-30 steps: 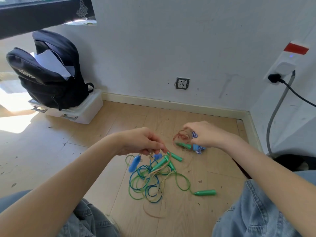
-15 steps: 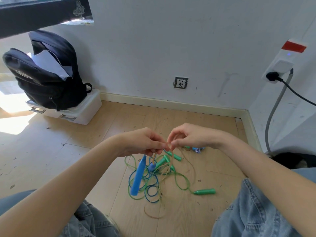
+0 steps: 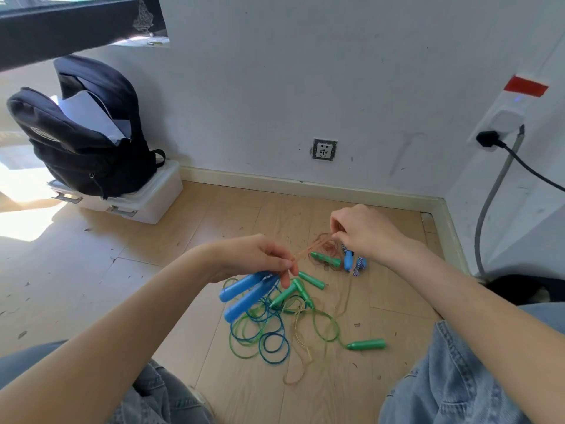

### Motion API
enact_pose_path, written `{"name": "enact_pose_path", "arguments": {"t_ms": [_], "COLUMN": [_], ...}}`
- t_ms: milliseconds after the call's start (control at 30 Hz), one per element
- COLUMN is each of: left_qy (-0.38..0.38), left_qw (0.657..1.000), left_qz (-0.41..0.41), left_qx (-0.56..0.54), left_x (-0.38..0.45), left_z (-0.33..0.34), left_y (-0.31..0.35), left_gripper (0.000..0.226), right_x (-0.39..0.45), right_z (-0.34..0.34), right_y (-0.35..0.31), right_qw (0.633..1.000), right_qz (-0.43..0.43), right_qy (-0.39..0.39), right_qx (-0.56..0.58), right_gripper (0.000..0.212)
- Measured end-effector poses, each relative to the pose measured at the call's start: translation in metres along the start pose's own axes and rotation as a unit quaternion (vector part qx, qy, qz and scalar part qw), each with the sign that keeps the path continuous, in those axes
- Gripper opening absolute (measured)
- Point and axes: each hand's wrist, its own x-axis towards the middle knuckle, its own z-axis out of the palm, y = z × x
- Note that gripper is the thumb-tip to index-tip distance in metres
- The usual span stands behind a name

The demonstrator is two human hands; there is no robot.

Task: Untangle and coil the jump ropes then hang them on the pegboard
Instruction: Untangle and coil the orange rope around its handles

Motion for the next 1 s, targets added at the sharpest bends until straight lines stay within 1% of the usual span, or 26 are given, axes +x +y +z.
{"name": "enact_pose_path", "arguments": {"t_ms": [67,100,133,167,200,233,267,333,367,400,433,500,567,600,667,733,767,833,933,1000], "left_qy": [-0.008,-0.013,-0.019,-0.024,-0.026,-0.024,-0.021,-0.004,0.007,0.016,0.019,0.010,0.003,0.004,0.009,0.010,0.012,0.022,0.048,0.057], "left_qw": [1.000,0.999,0.998,0.998,0.997,0.997,0.997,0.999,0.999,1.000,1.000,0.999,0.998,0.998,0.997,0.996,0.996,0.993,0.981,0.982], "left_qz": [0.003,0.001,-0.003,-0.008,-0.011,-0.011,-0.008,0.002,0.003,0.004,0.001,-0.010,-0.023,-0.031,-0.039,-0.045,-0.045,-0.033,-0.004,-0.008], "left_qx": [-0.030,-0.045,-0.053,-0.058,-0.065,-0.072,-0.073,-0.052,-0.035,-0.020,-0.012,-0.030,-0.051,-0.056,-0.067,-0.073,-0.075,-0.107,-0.186,-0.177], "left_x": [0.000,0.000,-0.001,-0.001,-0.001,-0.001,-0.001,-0.001,-0.001,-0.001,-0.002,-0.003,-0.004,-0.004,-0.005,-0.005,-0.006,-0.006,-0.006,-0.005], "left_z": [0.000,0.000,0.000,0.000,0.002,0.003,0.004,0.003,0.002,0.000,-0.002,-0.005,-0.007,-0.007,-0.009,-0.009,-0.009,-0.009,-0.010,-0.008], "left_y": [0.000,0.000,0.000,-0.001,-0.001,-0.001,0.000,0.000,0.000,-0.001,-0.002,-0.005,-0.007,-0.008,-0.010,-0.011,-0.011,-0.010,-0.007,-0.005], "left_gripper": [0.021,0.020,0.019,0.019,0.018,0.018,0.017,0.013,0.009,0.012,0.019,0.024,0.021,0.019,0.019,0.020,0.019,0.017,0.019,0.022], "right_x": [0.000,0.000,-0.001,-0.003,-0.006,-0.009,-0.010,-0.012,-0.011,-0.010,-0.008,-0.007,-0.006,-0.006,-0.007,-0.008,-0.008,-0.005,0.000,0.001], "right_z": [0.000,0.000,0.001,0.003,0.005,0.007,0.008,0.004,0.000,-0.005,-0.009,-0.015,-0.017,-0.018,-0.019,-0.017,-0.015,-0.013,-0.011,-0.006], "right_y": [0.002,0.002,0.001,-0.002,-0.008,-0.013,-0.019,-0.022,-0.020,-0.015,-0.010,-0.002,0.007,0.009,0.013,0.010,0.008,0.005,0.006,0.003], "right_qw": [0.998,0.997,0.995,0.985,0.964,0.941,0.925,0.908,0.902,0.896,0.891,0.892,0.906,0.908,0.905,0.901,0.901,0.912,0.947,0.956], "right_qz": [0.019,0.011,-0.009,-0.032,-0.052,-0.072,-0.096,-0.115,-0.110,-0.100,-0.086,-0.055,-0.035,-0.032,-0.037,-0.051,-0.059,-0.055,-0.032,-0.040], "right_qy": [-0.018,-0.049,-0.097,-0.157,-0.213,-0.250,-0.263,-0.258,-0.244,-0.226,-0.205,-0.159,-0.130,-0.135,-0.169,-0.188,-0.183,-0.142,-0.058,-0.033], "right_qx": [-0.050,-0.051,-0.015,0.059,0.150,0.217,0.259,0.310,0.340,0.369,0.395,0.420,0.402,0.395,0.389,0.388,0.390,0.381,0.315,0.289], "right_gripper": [0.008,0.005,0.005,0.017,0.029,0.033,0.027,0.005,0.009,0.015,0.018,0.020,0.019,0.018,0.012,0.013,0.014,0.015,0.023,0.022]}}
